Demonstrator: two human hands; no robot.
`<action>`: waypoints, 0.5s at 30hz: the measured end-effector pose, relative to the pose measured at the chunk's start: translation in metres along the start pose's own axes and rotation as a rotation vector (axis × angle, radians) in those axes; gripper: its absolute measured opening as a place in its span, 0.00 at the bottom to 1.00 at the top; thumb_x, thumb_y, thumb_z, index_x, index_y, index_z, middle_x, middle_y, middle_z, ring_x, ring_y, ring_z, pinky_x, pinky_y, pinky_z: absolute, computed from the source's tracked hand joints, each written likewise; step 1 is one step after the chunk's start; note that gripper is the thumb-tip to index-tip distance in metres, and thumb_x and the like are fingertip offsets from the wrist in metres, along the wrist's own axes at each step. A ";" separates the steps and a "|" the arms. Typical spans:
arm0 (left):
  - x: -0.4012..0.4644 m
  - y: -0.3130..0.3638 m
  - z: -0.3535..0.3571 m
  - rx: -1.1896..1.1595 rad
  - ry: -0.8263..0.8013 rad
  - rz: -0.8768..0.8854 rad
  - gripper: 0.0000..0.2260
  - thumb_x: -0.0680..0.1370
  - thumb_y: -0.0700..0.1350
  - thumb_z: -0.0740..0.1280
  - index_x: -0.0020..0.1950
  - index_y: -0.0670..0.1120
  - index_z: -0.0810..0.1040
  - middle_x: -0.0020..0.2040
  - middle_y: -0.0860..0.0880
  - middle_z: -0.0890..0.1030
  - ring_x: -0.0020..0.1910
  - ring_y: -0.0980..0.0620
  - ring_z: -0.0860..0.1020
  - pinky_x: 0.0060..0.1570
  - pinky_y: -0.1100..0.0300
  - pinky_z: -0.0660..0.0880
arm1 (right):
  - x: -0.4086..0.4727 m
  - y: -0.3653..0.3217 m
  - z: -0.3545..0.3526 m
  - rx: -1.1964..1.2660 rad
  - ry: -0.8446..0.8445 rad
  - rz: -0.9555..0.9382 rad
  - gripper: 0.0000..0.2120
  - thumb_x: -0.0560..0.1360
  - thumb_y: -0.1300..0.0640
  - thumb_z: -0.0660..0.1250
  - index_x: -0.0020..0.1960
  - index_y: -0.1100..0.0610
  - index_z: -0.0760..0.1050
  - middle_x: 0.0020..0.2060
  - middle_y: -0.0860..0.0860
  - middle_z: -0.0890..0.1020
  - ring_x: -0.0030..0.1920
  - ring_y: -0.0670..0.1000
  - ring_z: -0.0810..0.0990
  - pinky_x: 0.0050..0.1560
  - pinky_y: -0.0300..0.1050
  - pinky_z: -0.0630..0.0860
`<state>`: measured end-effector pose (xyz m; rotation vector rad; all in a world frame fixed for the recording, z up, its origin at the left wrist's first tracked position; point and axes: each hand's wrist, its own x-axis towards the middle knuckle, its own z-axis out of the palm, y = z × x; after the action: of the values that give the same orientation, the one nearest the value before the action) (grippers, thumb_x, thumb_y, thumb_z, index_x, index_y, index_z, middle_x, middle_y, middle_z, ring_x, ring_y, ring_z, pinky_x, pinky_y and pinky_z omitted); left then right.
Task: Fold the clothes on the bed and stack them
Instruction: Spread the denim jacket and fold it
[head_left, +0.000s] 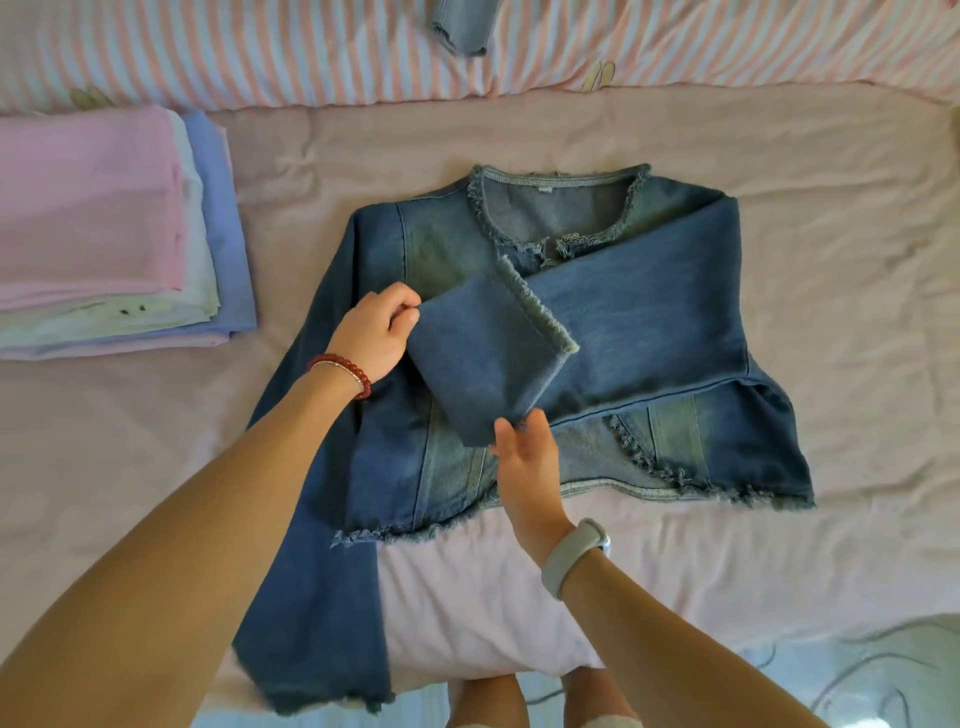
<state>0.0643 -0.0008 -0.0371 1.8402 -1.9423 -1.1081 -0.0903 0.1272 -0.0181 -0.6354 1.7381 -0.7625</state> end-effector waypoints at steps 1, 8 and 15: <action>0.002 -0.002 0.001 0.080 -0.010 0.004 0.07 0.80 0.43 0.57 0.53 0.43 0.73 0.46 0.45 0.75 0.47 0.47 0.71 0.48 0.56 0.68 | -0.001 0.003 0.000 0.007 -0.015 -0.002 0.08 0.79 0.61 0.57 0.43 0.62 0.63 0.34 0.54 0.69 0.33 0.49 0.66 0.35 0.38 0.69; 0.005 -0.001 0.023 0.602 -0.008 0.088 0.08 0.81 0.43 0.53 0.56 0.46 0.71 0.47 0.45 0.80 0.53 0.43 0.70 0.49 0.50 0.63 | 0.018 0.005 0.009 -0.333 -0.102 0.303 0.06 0.78 0.54 0.58 0.45 0.55 0.64 0.45 0.55 0.79 0.38 0.53 0.76 0.34 0.43 0.69; 0.009 -0.009 0.024 0.588 0.012 0.089 0.08 0.81 0.42 0.54 0.55 0.46 0.71 0.46 0.46 0.81 0.52 0.43 0.70 0.47 0.52 0.61 | 0.000 0.011 -0.010 -1.123 -0.039 -0.444 0.11 0.72 0.52 0.66 0.52 0.56 0.78 0.47 0.54 0.77 0.49 0.57 0.75 0.46 0.50 0.72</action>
<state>0.0544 -0.0002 -0.0620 1.9781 -2.5020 -0.5208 -0.1004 0.1360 -0.0248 -1.8067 1.9213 0.0395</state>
